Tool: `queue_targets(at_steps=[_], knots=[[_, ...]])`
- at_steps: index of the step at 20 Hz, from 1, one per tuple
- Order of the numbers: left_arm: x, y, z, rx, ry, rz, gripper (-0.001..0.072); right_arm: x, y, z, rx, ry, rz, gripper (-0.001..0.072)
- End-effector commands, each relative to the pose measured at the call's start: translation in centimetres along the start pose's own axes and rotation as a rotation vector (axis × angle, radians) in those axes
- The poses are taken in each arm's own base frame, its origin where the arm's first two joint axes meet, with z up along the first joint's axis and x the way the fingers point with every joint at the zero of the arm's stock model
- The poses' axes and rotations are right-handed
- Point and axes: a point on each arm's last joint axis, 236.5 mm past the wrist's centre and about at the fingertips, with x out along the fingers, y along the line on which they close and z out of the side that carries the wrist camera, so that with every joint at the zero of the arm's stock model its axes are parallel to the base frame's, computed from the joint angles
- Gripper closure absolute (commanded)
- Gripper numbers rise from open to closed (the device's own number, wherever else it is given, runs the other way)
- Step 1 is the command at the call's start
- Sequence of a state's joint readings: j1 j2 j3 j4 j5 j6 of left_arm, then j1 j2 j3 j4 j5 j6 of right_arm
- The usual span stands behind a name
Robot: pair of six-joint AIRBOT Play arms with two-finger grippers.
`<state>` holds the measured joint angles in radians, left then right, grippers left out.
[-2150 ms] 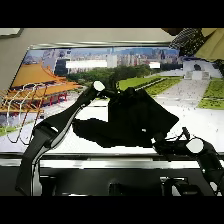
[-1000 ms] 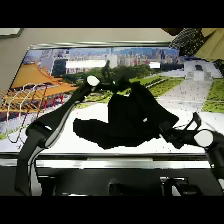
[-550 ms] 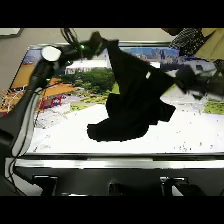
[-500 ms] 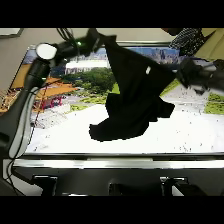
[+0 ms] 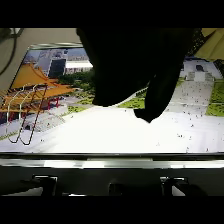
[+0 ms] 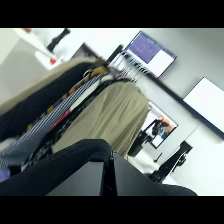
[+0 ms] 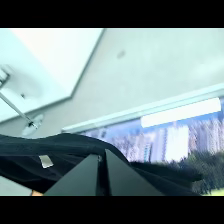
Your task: Fold the clothes and pants, and hang the long-sleeved shirts on hangers.
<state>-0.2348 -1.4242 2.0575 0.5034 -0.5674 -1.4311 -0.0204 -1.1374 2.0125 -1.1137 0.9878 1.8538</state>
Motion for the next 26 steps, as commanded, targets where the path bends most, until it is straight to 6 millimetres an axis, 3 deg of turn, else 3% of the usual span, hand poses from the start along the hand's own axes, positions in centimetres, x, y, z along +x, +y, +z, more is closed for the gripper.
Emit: queue_targets(at_steps=[1,6,9,11,12,14,17,20,24,26], knots=[[-3.3,-5.7,3.7,0.077,-0.085,-0.059,0.0675,-2.1,4.0,3.2,-0.075,-0.115,0.114,0.0669],[-7.0,-11.6,5.6,0.127,-0.125,-0.130,0.0675,-5.2,6.8,5.3,-0.123,-0.213,0.179,0.0669],[-8.7,-14.2,4.4,0.152,-0.066,-0.168,0.0676,-8.4,8.8,7.3,-0.165,-0.316,0.208,0.0669],[-9.0,-14.3,2.6,0.127,0.019,-0.159,0.0676,-9.4,9.3,7.4,-0.171,-0.322,0.213,0.0669],[-9.0,-13.5,1.5,0.090,0.071,-0.123,0.0676,-9.2,9.1,6.9,-0.177,-0.301,0.203,0.0669],[-8.8,-9.7,-1.4,0.000,0.187,0.015,0.0676,-8.0,7.2,5.0,-0.200,-0.211,0.131,0.0669],[-9.4,-1.6,-6.8,-0.127,0.351,0.289,0.0676,-5.0,1.5,1.0,-0.181,-0.013,-0.050,0.0668],[-10.0,4.9,-12.9,-0.146,0.479,0.473,0.0676,-1.5,-2.1,-3.0,-0.143,0.162,-0.116,0.0668],[-9.6,11.3,-20.7,-0.154,0.606,0.600,0.0676,3.8,-5.5,-8.4,-0.066,0.358,-0.129,0.0668],[-9.4,13.9,-23.5,-0.151,0.645,0.642,0.0676,6.3,-7.7,-12.6,-0.077,0.466,-0.181,0.0668]])
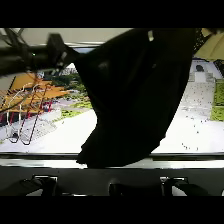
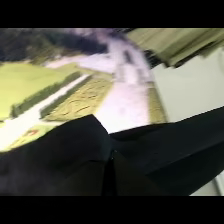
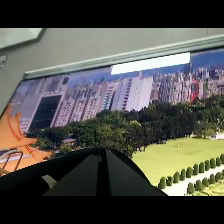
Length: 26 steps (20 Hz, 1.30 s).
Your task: Fold the clothes and pants, and hang the long-sleeved shirts on hangers.
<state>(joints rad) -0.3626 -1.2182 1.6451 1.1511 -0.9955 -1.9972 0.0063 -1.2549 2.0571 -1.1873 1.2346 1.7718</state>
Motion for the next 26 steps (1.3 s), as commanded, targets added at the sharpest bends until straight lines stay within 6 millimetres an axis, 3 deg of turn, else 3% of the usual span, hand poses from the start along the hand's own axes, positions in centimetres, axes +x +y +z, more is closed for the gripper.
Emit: queue_targets(at_steps=[1,4,7,11,14,16,19,22,25,26], knots=[[5.1,4.9,-3.4,0.003,0.084,0.133,0.0676,6.2,-3.4,-6.8,-0.024,0.247,-0.120,0.0668],[7.1,9.0,-4.0,-0.028,0.108,0.264,0.0676,8.2,-8.9,-12.3,-0.121,0.426,-0.370,0.0669],[7.5,13.3,-5.3,-0.094,0.144,0.427,0.0676,9.1,-11.8,-17.7,-0.106,0.573,-0.450,0.0668],[8.3,17.8,-11.5,-0.125,0.287,0.535,0.0676,9.5,-14.6,-25.7,0.021,0.661,-0.496,0.0669],[10.3,18.9,-14.6,-0.141,0.292,0.526,0.0676,9.2,-14.9,-30.6,0.114,0.685,-0.496,0.0668],[11.9,18.4,-14.8,-0.126,0.259,0.481,0.0675,10.1,-13.9,-32.5,0.124,0.676,-0.476,0.0668],[13.9,18.0,-14.2,-0.099,0.211,0.432,0.0675,12.7,-11.3,-33.1,0.126,0.614,-0.421,0.0668],[14.5,19.0,-13.4,-0.112,0.187,0.434,0.0657,13.9,-12.0,-32.5,0.178,0.544,-0.465,0.0668],[14.0,20.5,-12.1,-0.072,0.180,0.447,0.0213,14.3,-13.2,-31.2,0.179,0.477,-0.503,0.0668],[13.7,20.9,-11.4,-0.025,0.187,0.444,0.0159,14.4,-13.1,-31.1,0.179,0.472,-0.499,0.0668]])
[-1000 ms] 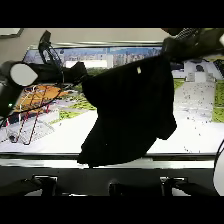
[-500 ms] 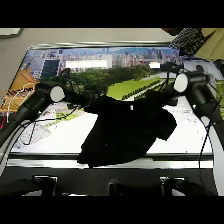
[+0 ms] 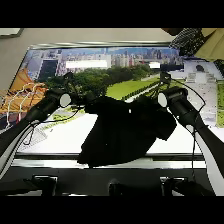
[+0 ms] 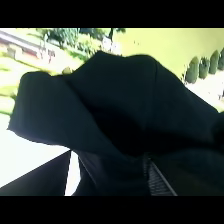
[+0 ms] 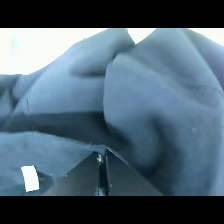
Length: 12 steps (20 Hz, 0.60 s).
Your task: Fold the clothes and pants, and hang the long-sleeved shirts on hangers.
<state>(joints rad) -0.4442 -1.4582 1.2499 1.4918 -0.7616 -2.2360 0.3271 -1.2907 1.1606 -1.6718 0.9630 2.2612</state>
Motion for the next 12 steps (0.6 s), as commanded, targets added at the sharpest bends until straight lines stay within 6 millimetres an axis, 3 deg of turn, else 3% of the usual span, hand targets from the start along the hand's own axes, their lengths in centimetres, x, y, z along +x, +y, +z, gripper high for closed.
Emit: queue_targets(at_steps=[1,4,6,9,12], knots=[[-0.4,1.2,2.3,0.120,-0.029,-0.005,0.0157,0.2,0.3,1.2,0.032,-0.057,0.005,0.0668],[-2.2,3.5,5.1,0.341,-0.028,0.042,0.0157,0.2,0.3,1.1,0.022,-0.056,0.005,0.0668],[-3.2,5.1,6.1,0.597,-0.008,0.071,0.0157,0.2,0.3,1.1,0.010,-0.054,0.004,0.0668],[-2.7,5.5,5.8,0.856,0.022,0.062,0.0157,0.2,0.0,0.7,0.000,-0.038,-0.006,0.0668],[-0.9,3.8,3.0,0.883,0.095,-0.044,0.0157,0.3,-0.3,0.3,0.000,-0.020,-0.022,0.0667]])
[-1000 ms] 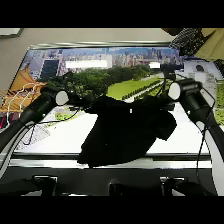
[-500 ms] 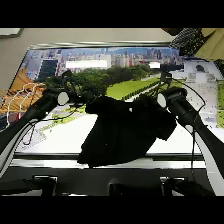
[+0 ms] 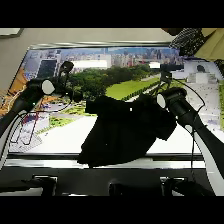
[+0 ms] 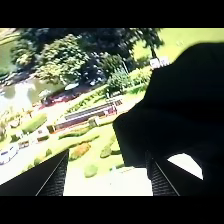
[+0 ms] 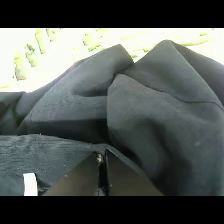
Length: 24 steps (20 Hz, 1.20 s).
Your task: Fold the clothes and pants, and hang the long-sleeved shirts on hangers.
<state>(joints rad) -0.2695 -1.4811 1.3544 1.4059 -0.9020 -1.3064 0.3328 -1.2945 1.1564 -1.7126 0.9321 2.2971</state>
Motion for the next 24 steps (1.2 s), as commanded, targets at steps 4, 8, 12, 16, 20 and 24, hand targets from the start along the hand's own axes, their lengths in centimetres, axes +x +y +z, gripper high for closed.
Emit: queue_targets(at_steps=[4,8,12,16,20,24], knots=[[4.2,-5.0,-2.1,0.244,0.078,-0.136,0.0158,0.0,-0.7,-0.8,-0.006,0.034,-0.029,0.0667],[5.3,-6.9,-2.4,0.277,0.086,-0.155,0.0158,0.0,-0.8,-1.0,-0.007,0.042,-0.037,0.0667],[5.2,-7.3,-2.9,0.283,0.108,-0.167,0.0158,0.0,-1.3,-1.5,-0.007,0.062,-0.054,0.0667],[6.0,-6.7,-0.6,0.276,0.012,-0.126,0.0158,-0.1,-1.4,-1.7,-0.009,0.071,-0.059,0.0667],[7.5,-7.2,-1.2,0.309,0.025,-0.132,0.0164,-0.1,-1.4,-1.7,-0.009,0.071,-0.059,0.0667],[7.8,-7.8,-1.1,0.304,0.020,-0.134,0.0674,-0.1,-1.2,-1.8,-0.005,0.075,-0.054,0.0667]])
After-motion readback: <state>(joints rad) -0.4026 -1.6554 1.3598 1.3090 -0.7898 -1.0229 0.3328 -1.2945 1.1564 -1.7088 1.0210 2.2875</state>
